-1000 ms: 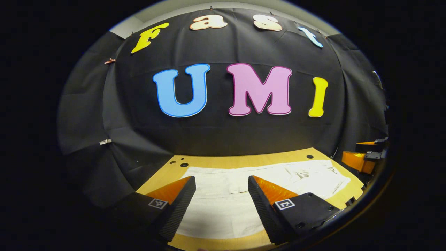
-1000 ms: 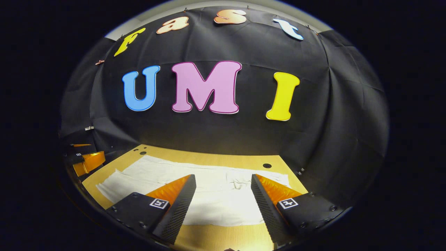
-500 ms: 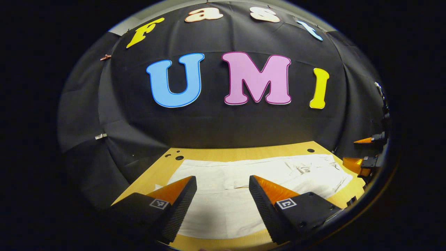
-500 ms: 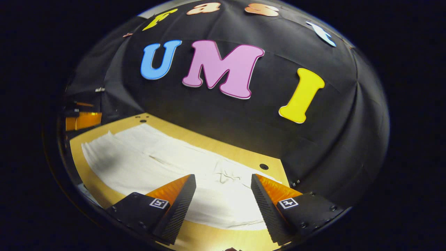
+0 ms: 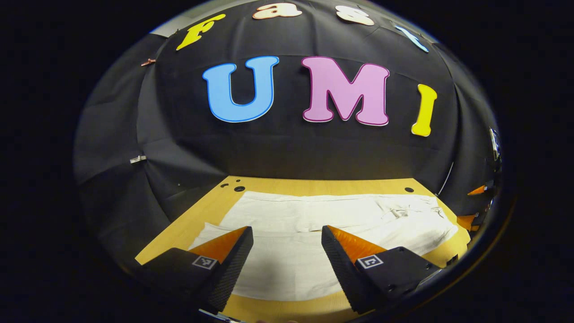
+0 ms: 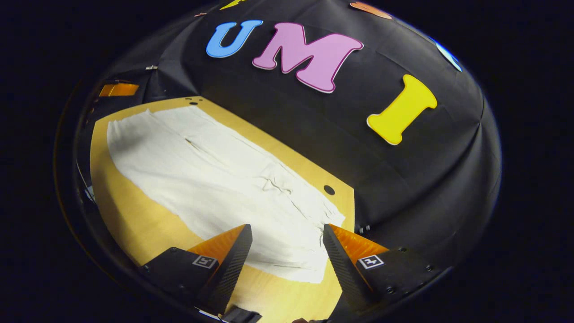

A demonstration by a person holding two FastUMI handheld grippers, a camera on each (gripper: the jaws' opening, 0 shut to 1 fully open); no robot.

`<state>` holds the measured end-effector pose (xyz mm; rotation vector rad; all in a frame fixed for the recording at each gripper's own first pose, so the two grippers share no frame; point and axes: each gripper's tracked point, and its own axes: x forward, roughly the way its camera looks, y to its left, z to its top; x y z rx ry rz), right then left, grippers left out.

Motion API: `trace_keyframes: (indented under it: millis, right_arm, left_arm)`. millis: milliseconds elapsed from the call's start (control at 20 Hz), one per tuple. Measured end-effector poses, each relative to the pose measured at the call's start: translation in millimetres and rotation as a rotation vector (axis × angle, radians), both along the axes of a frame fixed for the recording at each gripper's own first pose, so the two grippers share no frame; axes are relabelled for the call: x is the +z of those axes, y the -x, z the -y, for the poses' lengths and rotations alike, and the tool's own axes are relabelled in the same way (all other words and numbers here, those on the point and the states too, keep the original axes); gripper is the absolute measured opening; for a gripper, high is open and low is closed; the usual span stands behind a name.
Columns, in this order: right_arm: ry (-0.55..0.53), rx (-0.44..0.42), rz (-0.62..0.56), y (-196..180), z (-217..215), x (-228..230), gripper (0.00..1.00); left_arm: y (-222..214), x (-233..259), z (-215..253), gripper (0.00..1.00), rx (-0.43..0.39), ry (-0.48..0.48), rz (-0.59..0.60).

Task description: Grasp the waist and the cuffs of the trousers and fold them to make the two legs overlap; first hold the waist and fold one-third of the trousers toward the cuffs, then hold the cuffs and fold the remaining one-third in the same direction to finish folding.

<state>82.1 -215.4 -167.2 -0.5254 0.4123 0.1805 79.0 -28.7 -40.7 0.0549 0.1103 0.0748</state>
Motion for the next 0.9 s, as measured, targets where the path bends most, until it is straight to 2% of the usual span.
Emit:
trace_keyframes:
  millis: [300, 500, 800, 900]
  right_arm:
    - [0.219, 0.077, -0.122, -2, 53, -58, 0.98]
    - [0.352, 0.166, -0.223, -3, 75, -101, 0.98]
    - [0.528, 0.252, -0.263, -11, 103, -131, 0.98]
    - [0.554, 0.271, -0.261, -13, 108, -134, 0.98]
  left_arm:
    - [4, -20, -16, 0.98, 0.046, -0.043, -0.039]
    - [12, -39, -25, 0.98, 0.088, -0.013, -0.083]
    - [16, -46, -38, 0.97, 0.148, -0.014, -0.093]
    - [17, -48, -42, 0.98, 0.159, -0.011, -0.101]
